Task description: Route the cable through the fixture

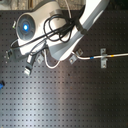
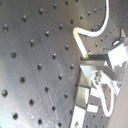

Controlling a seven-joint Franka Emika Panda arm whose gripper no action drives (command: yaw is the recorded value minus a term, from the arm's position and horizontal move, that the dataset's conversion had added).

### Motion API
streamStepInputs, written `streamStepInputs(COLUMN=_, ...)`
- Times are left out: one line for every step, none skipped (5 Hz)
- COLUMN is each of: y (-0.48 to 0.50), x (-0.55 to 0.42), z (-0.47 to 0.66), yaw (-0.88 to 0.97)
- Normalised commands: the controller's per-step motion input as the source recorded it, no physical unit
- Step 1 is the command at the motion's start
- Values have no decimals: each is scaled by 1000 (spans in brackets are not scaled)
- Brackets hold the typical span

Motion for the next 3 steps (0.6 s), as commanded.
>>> streamStepInputs(y=186, x=-56, z=-91, yaw=220)
streamStepInputs(y=380, x=-90, z=-209, yaw=183)
streamStepInputs(y=169, x=172, z=-163, yaw=0)
